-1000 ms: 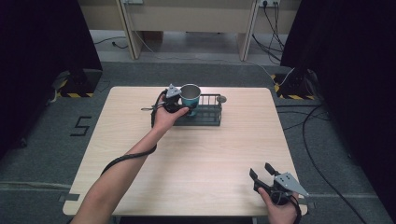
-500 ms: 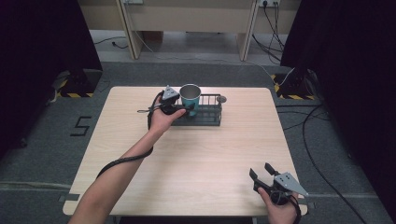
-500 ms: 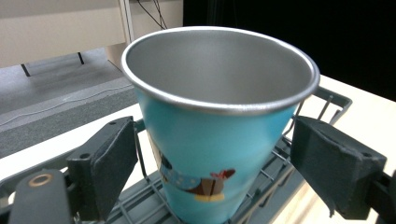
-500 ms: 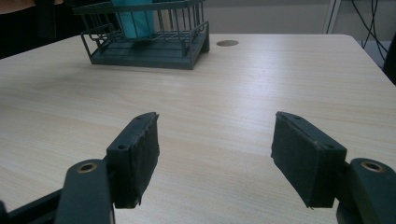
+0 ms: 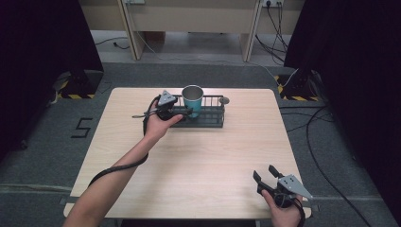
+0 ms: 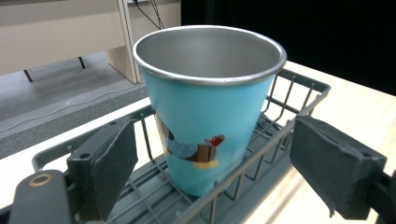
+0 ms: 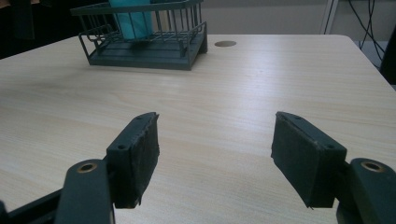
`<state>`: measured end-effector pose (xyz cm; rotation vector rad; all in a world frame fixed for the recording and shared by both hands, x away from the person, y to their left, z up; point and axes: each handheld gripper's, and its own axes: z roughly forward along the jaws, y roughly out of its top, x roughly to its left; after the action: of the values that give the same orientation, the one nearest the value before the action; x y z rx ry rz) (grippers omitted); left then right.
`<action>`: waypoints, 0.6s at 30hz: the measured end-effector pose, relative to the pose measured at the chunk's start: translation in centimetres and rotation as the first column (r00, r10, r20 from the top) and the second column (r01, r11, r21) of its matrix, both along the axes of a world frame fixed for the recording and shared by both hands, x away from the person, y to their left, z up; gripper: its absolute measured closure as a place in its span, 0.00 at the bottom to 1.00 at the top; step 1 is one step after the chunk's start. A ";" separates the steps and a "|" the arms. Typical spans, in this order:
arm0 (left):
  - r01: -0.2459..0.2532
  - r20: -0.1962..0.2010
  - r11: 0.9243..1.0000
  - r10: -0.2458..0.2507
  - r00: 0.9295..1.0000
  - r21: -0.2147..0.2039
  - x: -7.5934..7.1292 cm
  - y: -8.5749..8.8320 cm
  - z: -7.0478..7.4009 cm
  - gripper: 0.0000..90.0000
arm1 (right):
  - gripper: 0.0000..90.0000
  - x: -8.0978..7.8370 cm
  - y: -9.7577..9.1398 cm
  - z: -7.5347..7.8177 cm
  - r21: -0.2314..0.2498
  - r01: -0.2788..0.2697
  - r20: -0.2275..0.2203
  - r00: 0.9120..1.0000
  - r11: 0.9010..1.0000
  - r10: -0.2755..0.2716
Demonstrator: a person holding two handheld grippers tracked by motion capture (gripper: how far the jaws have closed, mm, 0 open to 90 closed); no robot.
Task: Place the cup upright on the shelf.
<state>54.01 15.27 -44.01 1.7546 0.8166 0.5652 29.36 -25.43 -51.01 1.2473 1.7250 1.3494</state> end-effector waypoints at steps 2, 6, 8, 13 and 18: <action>0.003 -0.001 1.000 -0.003 1.000 -0.005 -0.4 0.4 0.1 0.16 | 0.36 0.0 0.0 0.0 -0.002 0.000 0.002 1.000 1.000 0.000; 0.004 0.005 1.000 -0.004 1.000 -0.006 -1.0 1.1 0.4 0.16 | 0.36 0.0 0.0 0.0 0.000 0.004 0.000 1.000 1.000 -0.004; 0.005 -0.005 1.000 -0.005 1.000 -0.022 -1.3 1.5 0.5 0.16 | 0.36 0.0 0.0 0.0 0.001 0.004 0.001 1.000 1.000 -0.004; -0.003 -0.003 1.000 0.003 1.000 -0.026 -2.1 2.5 0.4 0.16 | 0.36 0.0 -0.1 0.0 0.001 0.006 -0.002 1.000 1.000 -0.006; -0.016 -0.011 0.999 0.016 1.000 -0.040 -3.0 3.6 0.2 0.16 | 0.36 0.0 0.0 0.0 0.001 0.006 -0.002 1.000 1.000 -0.006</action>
<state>51.00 18.87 -43.80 1.7174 0.8446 0.5475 29.38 -25.46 -51.01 1.2542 1.7210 1.3462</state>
